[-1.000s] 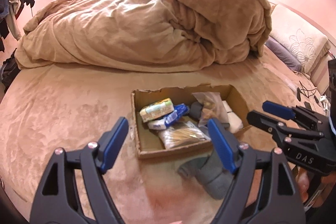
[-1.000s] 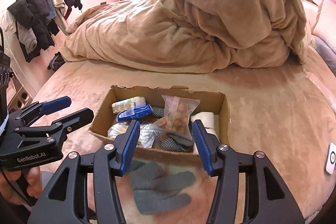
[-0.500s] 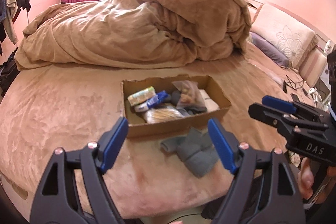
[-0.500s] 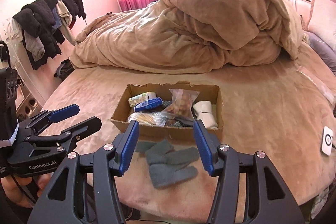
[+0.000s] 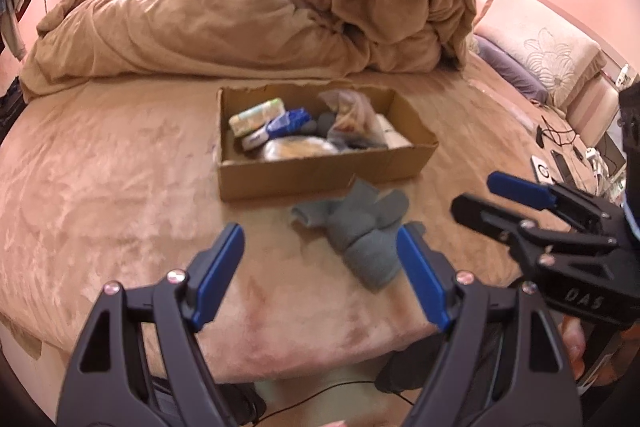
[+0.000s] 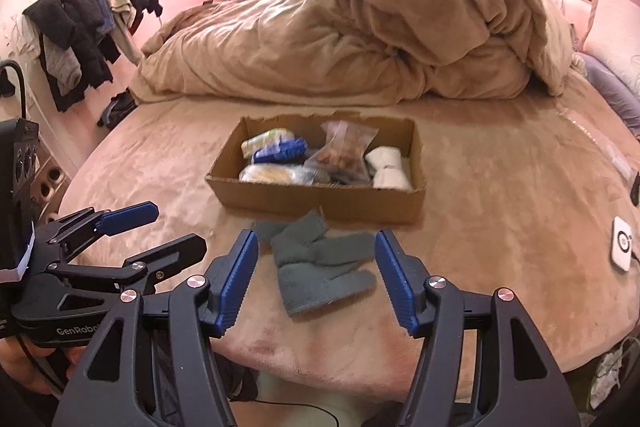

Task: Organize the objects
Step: 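Withdraw from the box and reach the right tool toward the grey knit gloves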

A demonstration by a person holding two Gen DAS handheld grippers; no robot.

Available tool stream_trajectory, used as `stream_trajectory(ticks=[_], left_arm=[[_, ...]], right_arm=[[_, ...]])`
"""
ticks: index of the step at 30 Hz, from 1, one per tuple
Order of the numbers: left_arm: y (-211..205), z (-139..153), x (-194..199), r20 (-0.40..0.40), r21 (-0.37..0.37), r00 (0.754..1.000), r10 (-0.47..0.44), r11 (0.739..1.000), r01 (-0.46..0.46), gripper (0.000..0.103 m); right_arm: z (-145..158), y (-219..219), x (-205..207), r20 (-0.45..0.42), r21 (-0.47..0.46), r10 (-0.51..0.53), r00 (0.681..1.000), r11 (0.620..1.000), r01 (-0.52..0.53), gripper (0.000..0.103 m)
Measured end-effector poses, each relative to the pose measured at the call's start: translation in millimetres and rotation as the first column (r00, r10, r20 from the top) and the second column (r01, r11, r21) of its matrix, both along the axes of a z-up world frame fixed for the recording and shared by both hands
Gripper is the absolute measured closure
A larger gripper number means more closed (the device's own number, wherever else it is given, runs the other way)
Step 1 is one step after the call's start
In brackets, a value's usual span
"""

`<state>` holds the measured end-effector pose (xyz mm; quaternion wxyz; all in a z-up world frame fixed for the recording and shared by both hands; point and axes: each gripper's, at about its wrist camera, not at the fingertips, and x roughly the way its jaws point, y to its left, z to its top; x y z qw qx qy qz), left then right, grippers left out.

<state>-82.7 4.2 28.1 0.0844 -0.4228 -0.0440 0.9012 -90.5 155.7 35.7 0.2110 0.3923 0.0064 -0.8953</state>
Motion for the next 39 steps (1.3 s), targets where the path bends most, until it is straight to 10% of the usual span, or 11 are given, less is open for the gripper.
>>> stream_trajectory(ticks=[25,39], left_arm=[[-48.9,-79.3,-16.3,0.160,-0.026,0.979,0.128,0.992,-0.126,0.014],[-39.6,-59.2,-16.8,0.109,-0.061,0.985,0.137,0.990,-0.131,0.014]], right_arm=[[-117.8,-53.8,-45.2,0.195,0.132,0.028,0.980,0.990,-0.055,0.039],[-96.2,-35.3,-38.3,0.161,0.121,0.018,0.987,0.992,-0.038,0.060]])
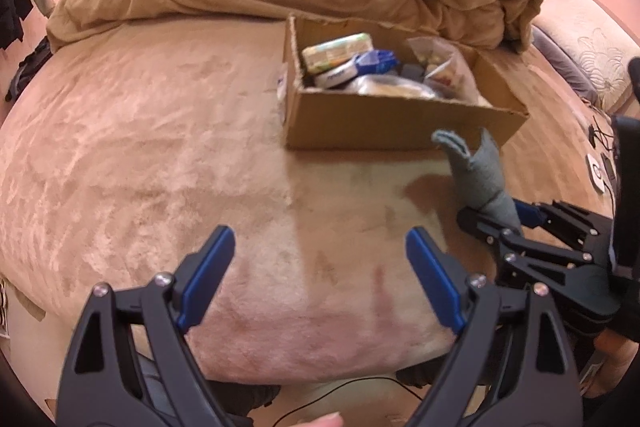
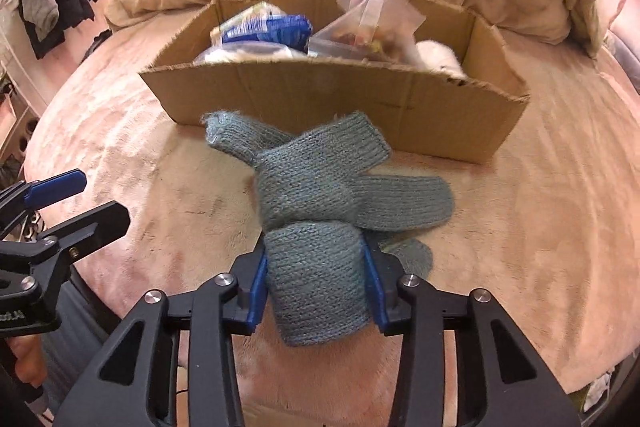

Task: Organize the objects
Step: 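Close the right tool on the grey knit gloves, then carry the grey knit gloves with the right tool over the box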

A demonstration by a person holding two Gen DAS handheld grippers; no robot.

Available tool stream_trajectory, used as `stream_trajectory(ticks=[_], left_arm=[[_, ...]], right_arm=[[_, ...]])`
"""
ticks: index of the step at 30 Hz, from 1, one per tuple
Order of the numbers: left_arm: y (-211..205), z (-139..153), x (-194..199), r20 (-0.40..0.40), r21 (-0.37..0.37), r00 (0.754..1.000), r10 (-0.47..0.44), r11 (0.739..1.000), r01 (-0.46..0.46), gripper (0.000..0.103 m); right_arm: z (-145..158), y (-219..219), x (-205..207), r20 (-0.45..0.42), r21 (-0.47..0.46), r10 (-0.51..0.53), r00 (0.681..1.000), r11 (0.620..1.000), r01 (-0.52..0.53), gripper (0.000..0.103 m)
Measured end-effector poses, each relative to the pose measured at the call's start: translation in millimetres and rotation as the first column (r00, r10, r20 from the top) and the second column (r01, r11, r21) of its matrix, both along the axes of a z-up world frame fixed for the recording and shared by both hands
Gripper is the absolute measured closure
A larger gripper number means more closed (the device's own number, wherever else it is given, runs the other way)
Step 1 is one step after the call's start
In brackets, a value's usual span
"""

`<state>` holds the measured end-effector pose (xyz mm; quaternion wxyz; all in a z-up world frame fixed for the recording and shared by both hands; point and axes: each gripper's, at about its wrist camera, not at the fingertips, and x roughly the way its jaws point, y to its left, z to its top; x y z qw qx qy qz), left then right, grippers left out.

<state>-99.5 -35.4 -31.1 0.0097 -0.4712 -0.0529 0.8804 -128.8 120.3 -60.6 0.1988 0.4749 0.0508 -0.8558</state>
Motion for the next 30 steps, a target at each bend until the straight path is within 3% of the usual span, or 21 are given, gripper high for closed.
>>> stream_trajectory(ticks=[12,18,24,30], left_arm=[[20.7,44.0,-15.8,-0.088,-0.009,0.995,-0.043,0.999,0.043,0.014],[27.4,68.0,-33.3,-0.146,-0.013,0.988,-0.056,0.998,0.054,0.014],[28.3,82.2,-55.2,-0.188,-0.027,0.980,-0.059,0.998,0.055,0.014],[24.4,78.3,-86.6,-0.192,-0.039,0.980,-0.057,0.998,0.050,0.014]], right_arm=[[67.1,27.0,5.8,-0.097,-0.057,-0.040,0.994,0.998,0.034,0.060],[95.6,41.1,-14.7,-0.155,-0.073,-0.081,0.985,0.995,0.070,0.060],[110.6,47.8,-41.3,-0.194,-0.085,-0.105,0.975,0.992,0.090,0.060],[103.3,40.9,-74.5,-0.174,-0.108,-0.106,0.979,0.990,0.088,0.060]])
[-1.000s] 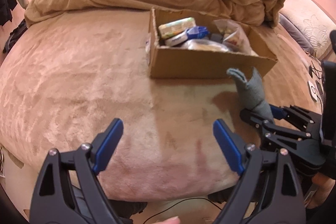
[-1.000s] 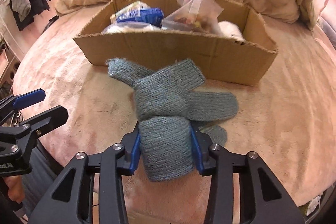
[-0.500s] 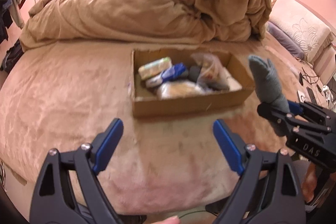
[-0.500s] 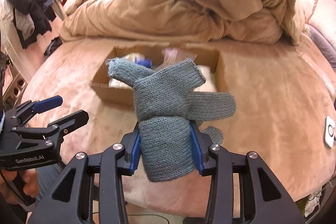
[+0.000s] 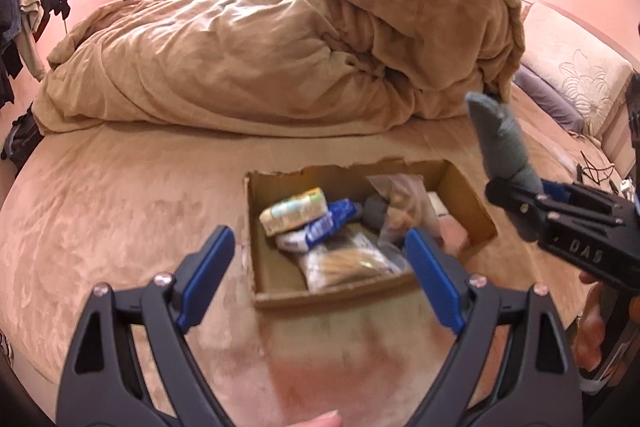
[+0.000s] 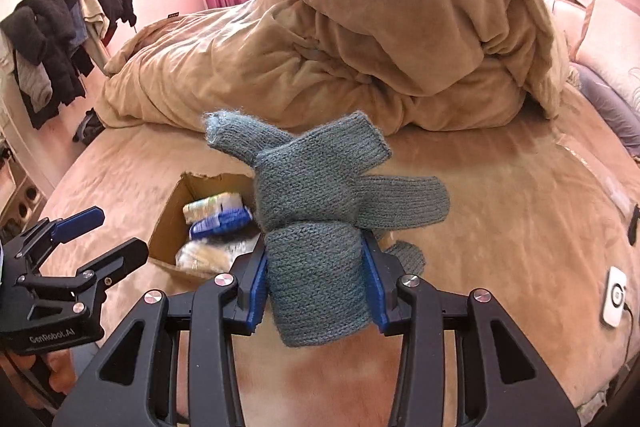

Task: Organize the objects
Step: 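Carry the grey knit gloves with the right tool over the box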

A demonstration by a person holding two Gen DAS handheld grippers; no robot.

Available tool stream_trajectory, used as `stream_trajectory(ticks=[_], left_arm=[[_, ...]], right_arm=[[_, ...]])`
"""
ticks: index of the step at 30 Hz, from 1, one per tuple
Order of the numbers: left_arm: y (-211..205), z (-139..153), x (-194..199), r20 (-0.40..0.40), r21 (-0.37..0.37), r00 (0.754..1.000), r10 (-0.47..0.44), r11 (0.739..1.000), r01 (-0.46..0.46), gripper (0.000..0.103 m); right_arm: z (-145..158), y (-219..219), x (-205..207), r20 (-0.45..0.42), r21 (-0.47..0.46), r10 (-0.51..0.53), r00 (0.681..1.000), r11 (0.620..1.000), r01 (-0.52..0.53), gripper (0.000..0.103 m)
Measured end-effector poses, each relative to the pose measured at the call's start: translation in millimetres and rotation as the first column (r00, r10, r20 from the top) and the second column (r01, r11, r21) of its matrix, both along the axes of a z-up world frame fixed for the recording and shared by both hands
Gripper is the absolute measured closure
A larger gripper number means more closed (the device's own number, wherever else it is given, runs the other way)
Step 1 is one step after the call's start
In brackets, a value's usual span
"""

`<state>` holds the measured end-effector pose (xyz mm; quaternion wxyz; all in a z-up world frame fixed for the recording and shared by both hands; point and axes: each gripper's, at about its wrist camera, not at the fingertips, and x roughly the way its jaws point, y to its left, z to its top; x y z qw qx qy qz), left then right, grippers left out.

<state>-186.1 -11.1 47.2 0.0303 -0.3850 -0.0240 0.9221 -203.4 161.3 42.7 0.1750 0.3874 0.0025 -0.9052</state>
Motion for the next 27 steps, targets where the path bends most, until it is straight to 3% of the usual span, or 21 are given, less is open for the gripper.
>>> stream_trajectory(ticks=[5,12,16,22,27], left_arm=[[-1.9,-10.4,-23.8,0.012,-0.001,1.000,0.003,1.000,-0.003,0.014],[-0.5,-34.3,-50.7,0.057,0.011,0.998,-0.001,1.000,0.001,0.014],[2.7,-45.9,-56.3,0.085,0.013,0.996,-0.009,1.000,0.008,0.014],[4.3,-49.6,-50.7,0.102,0.019,0.995,-0.008,1.000,0.006,0.014],[3.1,-37.2,-37.8,0.086,0.020,0.996,-0.004,1.000,0.002,0.014]], right_arm=[[-19.0,-15.0,-22.2,0.036,0.011,0.008,0.999,1.000,-0.009,0.060],[-65.2,-11.4,-56.9,0.134,0.035,-0.074,0.988,0.997,0.070,0.060],[-80.0,-7.7,-63.2,0.145,0.053,-0.092,0.985,0.995,0.085,0.059],[-79.8,-6.1,-59.5,0.128,0.050,-0.082,0.988,0.996,0.076,0.056],[-65.3,-6.7,-45.5,0.075,0.024,-0.062,0.995,0.998,0.061,0.043]])
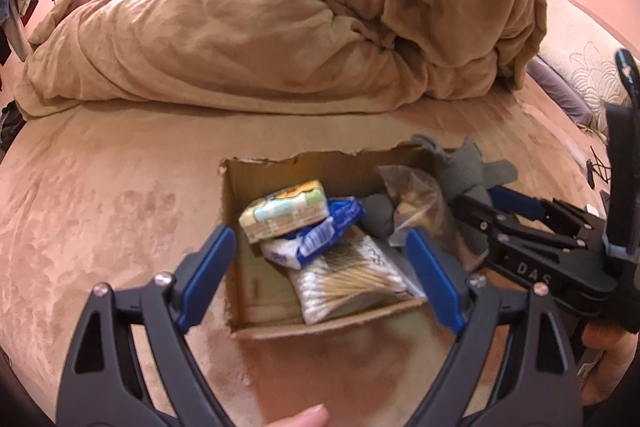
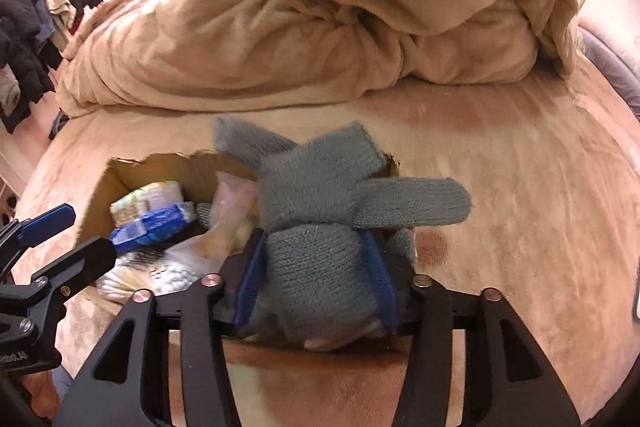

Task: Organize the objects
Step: 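Carry the grey knit gloves with the right tool over the box, then open the right tool to drop the gloves into the box and withdraw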

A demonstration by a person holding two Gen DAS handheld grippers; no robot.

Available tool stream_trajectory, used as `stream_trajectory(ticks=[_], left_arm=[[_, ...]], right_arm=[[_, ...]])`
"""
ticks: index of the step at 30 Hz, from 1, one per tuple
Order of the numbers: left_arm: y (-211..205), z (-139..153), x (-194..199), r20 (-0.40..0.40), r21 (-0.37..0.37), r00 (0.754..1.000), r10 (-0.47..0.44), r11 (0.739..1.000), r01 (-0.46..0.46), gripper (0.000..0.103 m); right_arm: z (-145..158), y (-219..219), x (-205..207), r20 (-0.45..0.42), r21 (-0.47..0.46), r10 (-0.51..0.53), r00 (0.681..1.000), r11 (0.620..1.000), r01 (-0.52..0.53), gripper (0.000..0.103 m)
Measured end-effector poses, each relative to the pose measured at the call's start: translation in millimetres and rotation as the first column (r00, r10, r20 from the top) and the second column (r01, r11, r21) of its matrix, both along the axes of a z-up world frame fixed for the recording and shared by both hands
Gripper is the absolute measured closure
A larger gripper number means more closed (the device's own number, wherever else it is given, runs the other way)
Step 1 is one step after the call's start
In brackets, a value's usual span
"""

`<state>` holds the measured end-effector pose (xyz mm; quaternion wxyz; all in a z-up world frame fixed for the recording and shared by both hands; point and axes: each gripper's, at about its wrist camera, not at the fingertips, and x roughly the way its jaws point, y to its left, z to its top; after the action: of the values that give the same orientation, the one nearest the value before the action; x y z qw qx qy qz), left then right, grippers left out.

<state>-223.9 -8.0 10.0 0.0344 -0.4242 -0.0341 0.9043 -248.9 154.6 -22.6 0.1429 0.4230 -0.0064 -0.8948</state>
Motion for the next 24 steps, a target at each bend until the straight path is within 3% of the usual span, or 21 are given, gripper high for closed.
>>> stream_trajectory(ticks=[3,13,24], left_arm=[[-0.2,8.3,9.2,-0.008,-0.001,1.000,0.001,1.000,-0.001,0.014],[7.0,38.5,51.6,-0.041,-0.007,0.999,-0.009,1.000,0.008,0.014],[17.4,59.2,101.6,-0.060,0.007,0.998,-0.007,1.000,0.008,0.014]], right_arm=[[11.0,2.0,11.1,-0.025,-0.005,0.002,1.000,1.000,-0.002,0.039],[39.8,14.0,46.7,-0.042,-0.016,-0.021,0.999,1.000,0.020,0.039],[76.2,19.1,112.9,-0.089,-0.015,-0.004,0.996,1.000,0.002,0.039]])
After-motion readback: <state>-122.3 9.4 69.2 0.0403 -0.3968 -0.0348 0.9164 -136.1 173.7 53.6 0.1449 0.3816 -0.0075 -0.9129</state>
